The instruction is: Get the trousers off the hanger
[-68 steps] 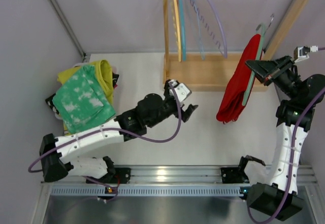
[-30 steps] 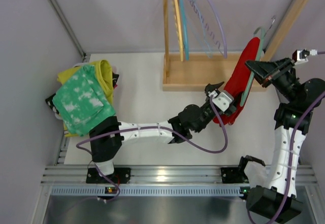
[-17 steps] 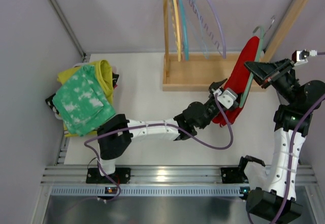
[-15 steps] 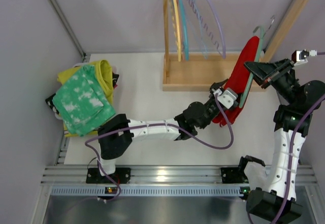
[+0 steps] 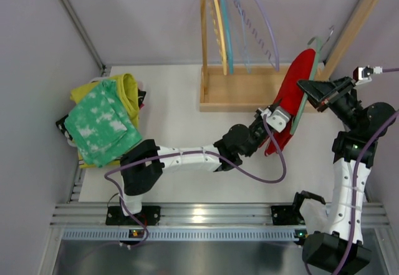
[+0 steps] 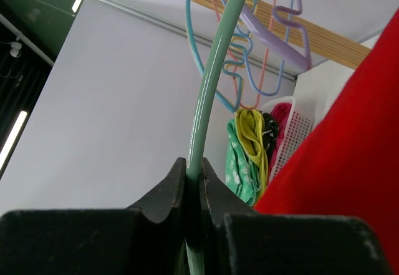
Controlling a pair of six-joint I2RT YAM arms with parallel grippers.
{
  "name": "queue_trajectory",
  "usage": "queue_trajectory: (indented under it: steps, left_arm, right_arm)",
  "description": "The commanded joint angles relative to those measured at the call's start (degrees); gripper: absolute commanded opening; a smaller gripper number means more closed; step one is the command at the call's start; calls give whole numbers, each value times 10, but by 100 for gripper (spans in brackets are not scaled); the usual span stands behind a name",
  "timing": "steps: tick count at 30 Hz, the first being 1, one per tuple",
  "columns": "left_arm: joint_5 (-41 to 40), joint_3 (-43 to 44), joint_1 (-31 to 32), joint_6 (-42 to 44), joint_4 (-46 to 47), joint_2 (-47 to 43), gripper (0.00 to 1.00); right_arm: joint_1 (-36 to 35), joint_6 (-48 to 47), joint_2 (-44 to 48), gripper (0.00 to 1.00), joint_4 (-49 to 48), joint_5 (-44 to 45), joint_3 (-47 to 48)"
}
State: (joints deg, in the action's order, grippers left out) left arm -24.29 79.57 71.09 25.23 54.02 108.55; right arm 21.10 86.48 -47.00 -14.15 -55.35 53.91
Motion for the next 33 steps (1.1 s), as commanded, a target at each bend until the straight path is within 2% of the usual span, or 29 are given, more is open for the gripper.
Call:
queue_trajectory:
  steps: [1,5,9,16,26,31,33]
  left_arm:
    - [-30,9,-7,-2,80,-60,0]
    - [-17,20,-7,-15,51,-89,0]
    - [11,45,-7,-26,21,-103,0]
    - [28,146,-7,-50,-38,-108,0]
    - [27,241,-6,-59,-109,-117,0]
    - [29,276,-6,-40,-109,-115,0]
    - [28,289,-7,-34,-108,-112,0]
  right_arm:
    - [-10,-26,13,0,-86,1,-21]
    - [-10,-128,14,0,-12,4,-50]
    - [-10,-167,10,0,8,13,-93]
    - [-10,-273,-2,0,68,18,-134]
    - [-8,-415,-38,0,129,32,-203]
    - [-4,-423,-47,0,108,34,-224]
    - [5,-389,-62,0,86,12,-224]
